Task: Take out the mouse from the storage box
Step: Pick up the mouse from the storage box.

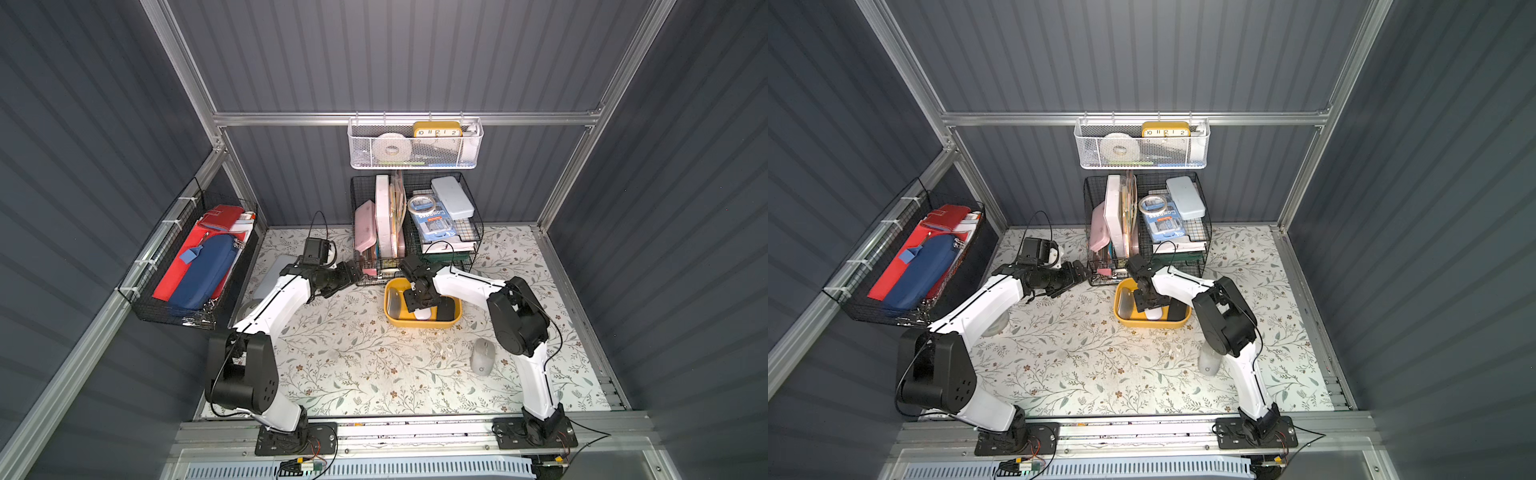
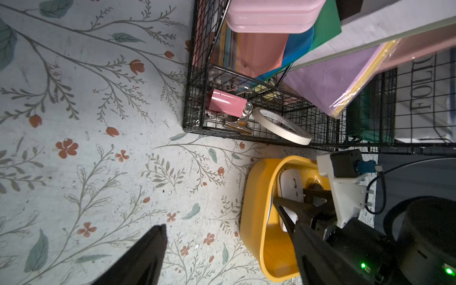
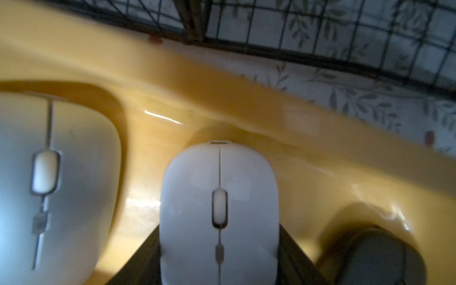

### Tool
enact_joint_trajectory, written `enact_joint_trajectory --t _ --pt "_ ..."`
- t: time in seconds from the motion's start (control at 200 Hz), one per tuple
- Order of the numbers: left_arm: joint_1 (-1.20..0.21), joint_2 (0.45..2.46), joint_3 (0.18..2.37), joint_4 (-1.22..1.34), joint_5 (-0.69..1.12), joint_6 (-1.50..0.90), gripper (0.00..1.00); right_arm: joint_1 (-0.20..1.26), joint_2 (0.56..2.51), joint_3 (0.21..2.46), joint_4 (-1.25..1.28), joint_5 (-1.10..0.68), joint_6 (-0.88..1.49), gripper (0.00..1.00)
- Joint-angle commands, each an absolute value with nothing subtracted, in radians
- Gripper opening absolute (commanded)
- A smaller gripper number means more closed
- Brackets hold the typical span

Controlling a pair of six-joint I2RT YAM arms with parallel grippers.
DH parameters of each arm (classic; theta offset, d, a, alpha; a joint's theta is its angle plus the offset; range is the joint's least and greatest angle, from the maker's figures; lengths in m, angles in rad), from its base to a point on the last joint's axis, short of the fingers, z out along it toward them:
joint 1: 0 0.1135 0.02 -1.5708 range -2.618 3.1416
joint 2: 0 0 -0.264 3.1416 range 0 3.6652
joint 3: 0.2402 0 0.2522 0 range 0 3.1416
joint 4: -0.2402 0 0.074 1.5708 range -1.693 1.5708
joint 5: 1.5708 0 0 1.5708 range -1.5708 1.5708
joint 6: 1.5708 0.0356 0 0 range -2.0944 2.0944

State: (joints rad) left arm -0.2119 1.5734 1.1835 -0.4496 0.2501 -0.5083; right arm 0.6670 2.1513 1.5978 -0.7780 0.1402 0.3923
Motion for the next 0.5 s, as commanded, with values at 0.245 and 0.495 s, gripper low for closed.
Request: enact_joint_trajectory --t 0.245,0.495 --pt "-0.219 1.542 1.192 -0.458 0.258 -0.508 0.86 0.669 2.021 1.623 -0.827 0.158 0.388 0.45" --pt "-0.219 1.541 1.197 -0.456 0.255 -0.507 0.86 0.708 1.871 1.620 -0.889 0.167 0.430 0.44"
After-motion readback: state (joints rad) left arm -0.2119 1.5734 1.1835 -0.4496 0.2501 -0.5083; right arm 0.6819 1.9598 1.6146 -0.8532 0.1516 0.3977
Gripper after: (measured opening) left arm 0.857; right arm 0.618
